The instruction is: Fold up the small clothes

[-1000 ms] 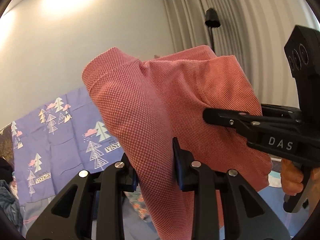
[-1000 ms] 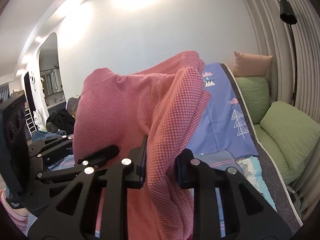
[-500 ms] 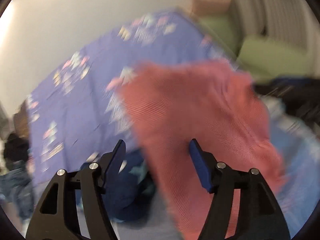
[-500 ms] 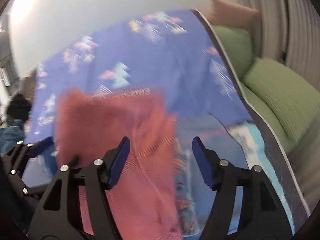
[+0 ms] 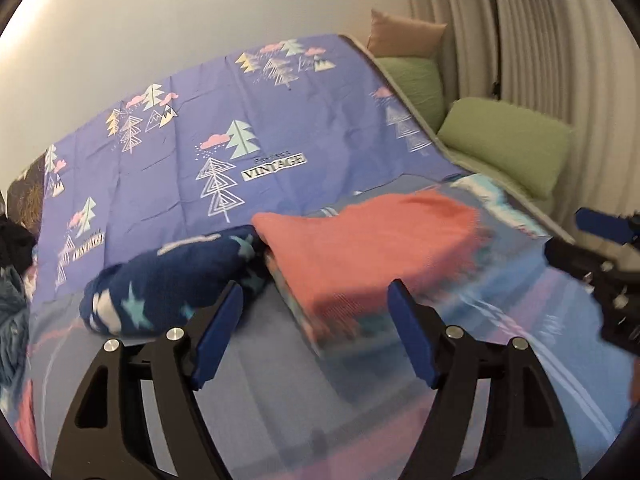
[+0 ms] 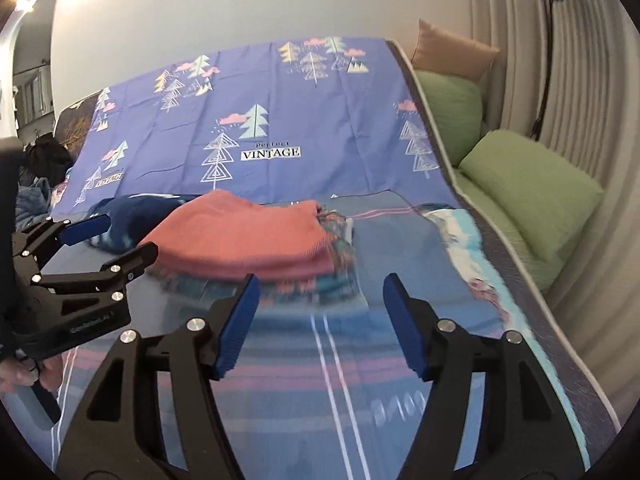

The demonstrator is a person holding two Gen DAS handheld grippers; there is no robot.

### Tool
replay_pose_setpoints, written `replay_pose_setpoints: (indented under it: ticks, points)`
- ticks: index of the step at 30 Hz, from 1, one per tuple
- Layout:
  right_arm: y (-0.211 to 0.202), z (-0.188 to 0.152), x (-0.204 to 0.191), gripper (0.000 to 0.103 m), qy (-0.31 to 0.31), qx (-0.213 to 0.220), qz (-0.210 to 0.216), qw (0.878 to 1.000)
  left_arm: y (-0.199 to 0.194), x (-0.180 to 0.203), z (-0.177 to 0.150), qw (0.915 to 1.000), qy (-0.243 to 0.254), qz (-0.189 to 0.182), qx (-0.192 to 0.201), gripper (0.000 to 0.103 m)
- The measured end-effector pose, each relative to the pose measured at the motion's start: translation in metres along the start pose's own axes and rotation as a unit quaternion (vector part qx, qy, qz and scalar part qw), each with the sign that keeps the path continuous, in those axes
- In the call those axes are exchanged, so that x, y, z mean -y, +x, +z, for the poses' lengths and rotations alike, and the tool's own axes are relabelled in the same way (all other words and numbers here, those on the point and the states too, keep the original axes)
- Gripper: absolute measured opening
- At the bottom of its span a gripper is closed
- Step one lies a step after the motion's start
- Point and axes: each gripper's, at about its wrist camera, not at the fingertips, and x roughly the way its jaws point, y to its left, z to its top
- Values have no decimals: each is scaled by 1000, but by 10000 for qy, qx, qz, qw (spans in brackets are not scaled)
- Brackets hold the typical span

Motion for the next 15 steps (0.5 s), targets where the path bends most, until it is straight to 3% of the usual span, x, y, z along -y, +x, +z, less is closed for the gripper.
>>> replay_pose_setpoints:
  ticks: [2, 4, 15]
  points:
    - [-27, -11, -3, 68, -60, 152, 21, 9999, -32, 6, -9, 9996, -159, -206, 149, 88]
    - [-54, -21, -7, 68, -90, 279, -128, 9995, -63, 12, -19, 9989, -264, -267, 267, 89]
    - [-168, -50, -19, 74, 337, 470, -165, 9982, -185, 33, -52, 9971, -53, 4, 755, 101]
